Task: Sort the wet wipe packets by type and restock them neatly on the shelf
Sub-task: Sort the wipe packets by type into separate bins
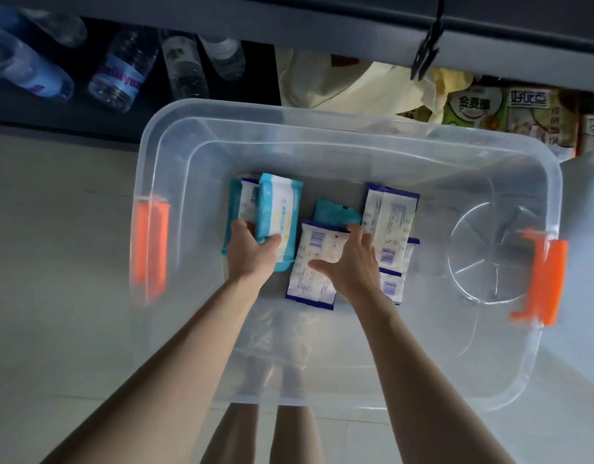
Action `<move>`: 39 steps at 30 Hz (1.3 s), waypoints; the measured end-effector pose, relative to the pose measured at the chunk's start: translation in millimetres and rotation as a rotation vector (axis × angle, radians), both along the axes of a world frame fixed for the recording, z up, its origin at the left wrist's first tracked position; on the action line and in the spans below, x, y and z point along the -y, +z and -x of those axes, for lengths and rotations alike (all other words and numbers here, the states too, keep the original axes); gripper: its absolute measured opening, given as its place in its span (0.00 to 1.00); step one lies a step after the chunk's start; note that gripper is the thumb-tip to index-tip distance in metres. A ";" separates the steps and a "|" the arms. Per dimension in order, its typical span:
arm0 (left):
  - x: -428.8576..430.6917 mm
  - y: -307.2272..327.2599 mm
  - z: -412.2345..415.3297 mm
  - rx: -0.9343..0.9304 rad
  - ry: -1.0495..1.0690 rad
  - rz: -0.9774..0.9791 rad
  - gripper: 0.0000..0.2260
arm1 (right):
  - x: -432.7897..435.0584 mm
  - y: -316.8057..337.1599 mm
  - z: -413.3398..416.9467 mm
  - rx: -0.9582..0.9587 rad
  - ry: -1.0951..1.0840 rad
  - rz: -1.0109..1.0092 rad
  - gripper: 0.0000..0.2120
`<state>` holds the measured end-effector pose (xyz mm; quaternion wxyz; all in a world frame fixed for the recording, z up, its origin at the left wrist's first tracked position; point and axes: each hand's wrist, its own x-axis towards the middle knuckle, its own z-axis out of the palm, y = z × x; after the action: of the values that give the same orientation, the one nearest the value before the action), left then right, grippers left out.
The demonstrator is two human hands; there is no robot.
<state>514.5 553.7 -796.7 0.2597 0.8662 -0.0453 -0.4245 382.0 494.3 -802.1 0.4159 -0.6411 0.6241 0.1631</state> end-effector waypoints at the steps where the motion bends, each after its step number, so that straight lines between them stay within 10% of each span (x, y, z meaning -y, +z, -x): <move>1: -1.7 1.0 -3.2 -0.010 0.010 -0.011 0.15 | 0.1 -1.9 -1.2 0.012 -0.038 0.004 0.37; 8: 2.9 1.1 -2.7 -0.039 -0.072 -0.016 0.17 | 21.6 8.9 22.3 -0.206 -0.185 0.073 0.16; 13: -7.6 -1.0 -0.3 -0.107 -0.010 0.025 0.13 | 19.6 18.5 24.3 -0.217 -0.148 0.342 0.24; 17: -11.3 -2.9 -1.9 -0.198 0.004 0.048 0.17 | 8.6 10.7 -2.5 0.110 -0.259 0.081 0.28; 28: -17.1 6.2 0.4 -0.441 -0.001 0.182 0.12 | 5.6 2.9 -26.5 -0.049 -0.370 -0.170 0.52; 35: -27.1 -10.7 -7.7 0.235 -0.208 0.059 0.10 | -2.4 -10.5 -32.3 -0.113 -0.430 -0.055 0.49; 39: -16.7 -15.1 -1.6 0.208 -0.176 0.046 0.12 | -3.9 -15.5 -31.4 -0.080 -0.494 -0.054 0.43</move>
<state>516.1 570.4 -811.8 0.2354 0.8920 -0.1574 -0.3525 413.4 498.2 -817.6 0.4352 -0.4510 0.7730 0.0983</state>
